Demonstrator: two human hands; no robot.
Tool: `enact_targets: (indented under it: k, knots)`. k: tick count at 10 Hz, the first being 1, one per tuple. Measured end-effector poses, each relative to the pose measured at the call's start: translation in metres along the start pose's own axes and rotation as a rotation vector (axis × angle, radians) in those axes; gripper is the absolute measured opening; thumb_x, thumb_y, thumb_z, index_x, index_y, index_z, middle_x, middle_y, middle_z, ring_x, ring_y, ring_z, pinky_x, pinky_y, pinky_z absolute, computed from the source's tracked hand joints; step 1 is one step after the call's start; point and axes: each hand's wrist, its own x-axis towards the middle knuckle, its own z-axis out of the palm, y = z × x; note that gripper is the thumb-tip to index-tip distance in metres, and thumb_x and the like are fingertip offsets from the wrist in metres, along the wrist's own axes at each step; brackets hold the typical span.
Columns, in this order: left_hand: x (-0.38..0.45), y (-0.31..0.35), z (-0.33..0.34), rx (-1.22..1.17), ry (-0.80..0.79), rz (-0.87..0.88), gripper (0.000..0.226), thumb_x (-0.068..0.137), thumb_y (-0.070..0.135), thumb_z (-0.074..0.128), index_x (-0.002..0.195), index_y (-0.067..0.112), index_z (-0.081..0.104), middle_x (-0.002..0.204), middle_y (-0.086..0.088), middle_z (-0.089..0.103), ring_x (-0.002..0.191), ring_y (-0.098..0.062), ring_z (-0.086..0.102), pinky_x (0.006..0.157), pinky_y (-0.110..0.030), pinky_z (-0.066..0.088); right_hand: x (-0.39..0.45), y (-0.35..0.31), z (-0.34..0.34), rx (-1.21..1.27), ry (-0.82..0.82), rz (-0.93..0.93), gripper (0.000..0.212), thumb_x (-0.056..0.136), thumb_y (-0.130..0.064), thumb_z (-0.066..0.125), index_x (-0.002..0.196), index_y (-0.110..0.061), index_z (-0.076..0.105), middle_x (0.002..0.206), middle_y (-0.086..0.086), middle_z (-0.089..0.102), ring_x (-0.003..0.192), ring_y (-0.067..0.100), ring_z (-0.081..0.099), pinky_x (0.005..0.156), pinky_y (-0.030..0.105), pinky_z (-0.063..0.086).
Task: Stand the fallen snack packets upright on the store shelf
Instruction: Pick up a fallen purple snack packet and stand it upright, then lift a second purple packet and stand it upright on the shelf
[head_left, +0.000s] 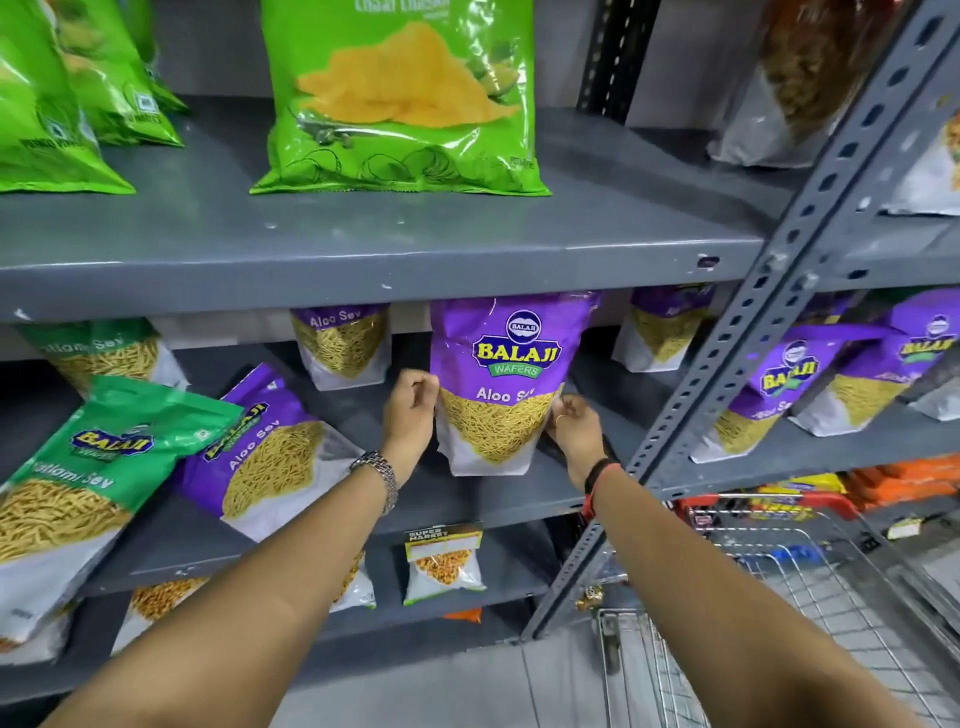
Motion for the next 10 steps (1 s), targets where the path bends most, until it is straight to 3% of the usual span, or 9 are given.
enact_targets:
  k: [1, 3, 4, 5, 6, 7, 8, 9, 10]
  knots:
    - [0.008, -0.017, -0.003, 0.044, 0.006, -0.046, 0.009, 0.092, 0.024, 0.046, 0.085, 0.022, 0.05, 0.102, -0.019, 0.062, 0.101, -0.035, 0.06, 0.094, -0.049, 0.049, 0.032, 0.033, 0.006, -0.086, -0.009, 0.015, 0.028, 0.082, -0.023, 0.045, 0.059, -0.034, 0.058, 0.081, 0.01, 0.062, 0.079, 0.026, 0.057, 0.088, 0.055, 0.052]
    - [-0.01, -0.01, -0.041, -0.225, 0.042, -0.114, 0.029, 0.092, 0.015, 0.048, 0.12, 0.007, 0.052, 0.122, -0.005, 0.056, 0.105, -0.016, 0.055, 0.086, -0.027, 0.048, -0.031, 0.014, 0.006, -0.059, 0.143, 0.144, 0.018, 0.088, -0.017, 0.049, 0.071, -0.016, 0.055, 0.075, 0.012, 0.06, 0.07, 0.028, 0.06, 0.067, 0.041, 0.056]
    - [-0.03, -0.012, -0.092, -0.221, 0.177, 0.047, 0.026, 0.091, 0.004, 0.047, 0.116, 0.005, 0.053, 0.115, -0.007, 0.059, 0.102, -0.015, 0.057, 0.095, -0.028, 0.044, -0.068, 0.015, 0.018, -0.118, -0.107, 0.312, 0.028, 0.089, -0.005, 0.045, 0.064, -0.011, 0.056, 0.05, 0.002, 0.058, 0.037, 0.011, 0.052, 0.036, 0.018, 0.041]
    - [-0.05, -0.034, -0.143, -0.301, 0.464, -0.015, 0.022, 0.086, -0.006, 0.047, 0.093, 0.014, 0.056, 0.098, -0.002, 0.061, 0.089, -0.009, 0.056, 0.097, -0.03, 0.04, -0.099, 0.003, 0.055, -0.234, -0.375, 0.338, 0.027, 0.09, -0.001, 0.042, 0.07, -0.011, 0.057, 0.049, -0.001, 0.063, 0.031, 0.003, 0.054, 0.038, 0.017, 0.045]
    - [-0.06, -0.067, -0.189, -0.369, 0.648, -0.297, 0.017, 0.085, -0.002, 0.049, 0.088, 0.013, 0.056, 0.092, -0.006, 0.06, 0.094, -0.031, 0.058, 0.086, -0.036, 0.04, -0.109, -0.018, 0.113, -0.378, -0.439, 0.127, 0.03, 0.091, 0.002, 0.039, 0.071, -0.013, 0.057, 0.067, 0.007, 0.059, 0.044, 0.005, 0.058, 0.049, 0.021, 0.049]
    - [-0.057, -0.091, -0.224, -0.224, 0.542, -0.594, 0.012, 0.088, 0.012, 0.051, 0.099, 0.006, 0.053, 0.097, -0.022, 0.063, 0.081, -0.032, 0.064, 0.064, -0.033, 0.053, -0.113, -0.042, 0.17, -0.682, -0.447, -0.152, 0.031, 0.095, -0.019, 0.041, 0.106, -0.001, 0.063, 0.107, 0.021, 0.066, 0.096, 0.028, 0.063, 0.085, 0.038, 0.047]
    - [-0.052, -0.085, -0.234, -0.378, 0.236, -0.716, 0.017, 0.095, 0.023, 0.041, 0.104, 0.009, 0.045, 0.08, -0.007, 0.055, 0.05, -0.022, 0.064, 0.035, -0.021, 0.049, -0.101, -0.053, 0.212, -0.762, -0.516, -0.105, 0.041, 0.096, -0.025, 0.037, 0.118, 0.004, 0.056, 0.125, 0.025, 0.058, 0.117, 0.038, 0.054, 0.089, 0.035, 0.043]
    - [-0.047, -0.084, -0.238, -0.361, 0.015, -0.748, 0.026, 0.096, 0.028, 0.038, 0.09, 0.008, 0.054, 0.077, -0.008, 0.062, 0.051, -0.021, 0.067, 0.04, -0.024, 0.052, -0.093, -0.055, 0.229, -0.712, -0.542, 0.062, 0.03, 0.092, -0.021, 0.044, 0.115, -0.006, 0.056, 0.133, 0.023, 0.053, 0.116, 0.033, 0.055, 0.084, 0.031, 0.043]
    - [-0.047, -0.094, -0.236, -0.31, -0.023, -0.737, 0.026, 0.096, 0.021, 0.038, 0.085, 0.005, 0.056, 0.07, -0.008, 0.072, 0.043, -0.011, 0.067, 0.045, -0.022, 0.055, -0.085, -0.046, 0.228, -0.715, -0.565, 0.139, 0.015, 0.088, -0.016, 0.05, 0.102, -0.019, 0.044, 0.13, 0.022, 0.053, 0.094, 0.023, 0.048, 0.07, 0.029, 0.042]
